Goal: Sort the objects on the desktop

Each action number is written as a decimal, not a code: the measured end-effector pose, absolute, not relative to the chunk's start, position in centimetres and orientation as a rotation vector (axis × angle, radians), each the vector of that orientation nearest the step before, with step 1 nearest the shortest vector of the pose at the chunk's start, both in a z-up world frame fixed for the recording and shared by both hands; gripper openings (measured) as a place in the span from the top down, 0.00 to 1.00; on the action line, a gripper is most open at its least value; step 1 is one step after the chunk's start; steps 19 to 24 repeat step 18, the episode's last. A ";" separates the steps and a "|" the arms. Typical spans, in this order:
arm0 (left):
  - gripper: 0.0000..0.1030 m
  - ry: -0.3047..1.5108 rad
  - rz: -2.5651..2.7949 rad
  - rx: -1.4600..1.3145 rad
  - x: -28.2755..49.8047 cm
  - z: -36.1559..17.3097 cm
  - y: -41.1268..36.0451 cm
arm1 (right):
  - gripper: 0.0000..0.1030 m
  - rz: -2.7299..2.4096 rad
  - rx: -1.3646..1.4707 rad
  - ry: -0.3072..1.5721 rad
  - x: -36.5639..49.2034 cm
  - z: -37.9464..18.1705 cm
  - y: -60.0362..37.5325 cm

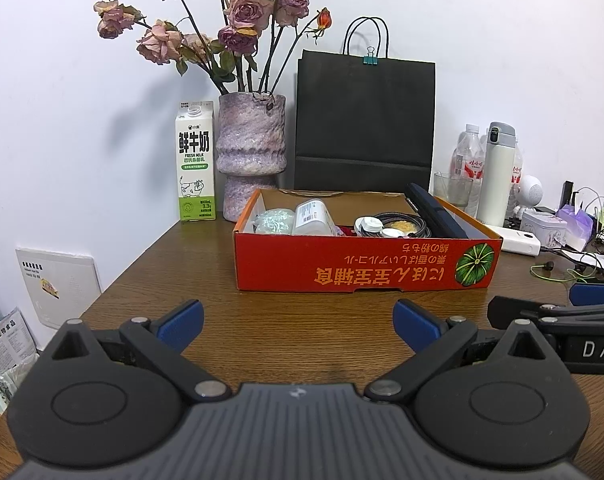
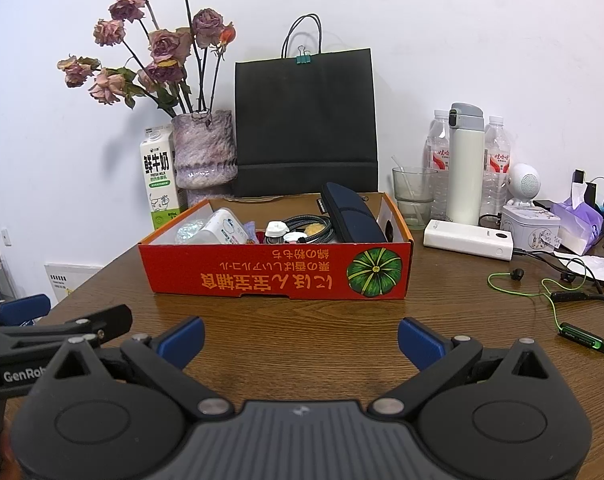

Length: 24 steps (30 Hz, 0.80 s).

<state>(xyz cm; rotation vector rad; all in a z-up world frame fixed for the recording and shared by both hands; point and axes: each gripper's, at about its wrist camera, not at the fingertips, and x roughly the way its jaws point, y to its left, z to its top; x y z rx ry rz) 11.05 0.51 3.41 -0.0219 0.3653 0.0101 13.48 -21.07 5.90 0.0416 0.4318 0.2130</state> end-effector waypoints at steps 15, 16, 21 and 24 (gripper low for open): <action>0.00 0.370 0.013 -0.026 11.1 3.4 0.6 | 0.00 0.217 0.039 0.433 13.5 5.8 -21.1; 0.00 0.364 0.015 -0.025 11.0 3.5 0.7 | 0.00 0.218 0.038 0.432 13.5 5.8 -21.1; 0.00 0.362 0.024 -0.020 10.9 3.4 0.6 | 0.00 0.217 0.030 0.433 13.4 5.7 -20.9; 0.00 0.362 0.024 -0.020 10.9 3.4 0.6 | 0.00 0.217 0.030 0.433 13.4 5.7 -20.9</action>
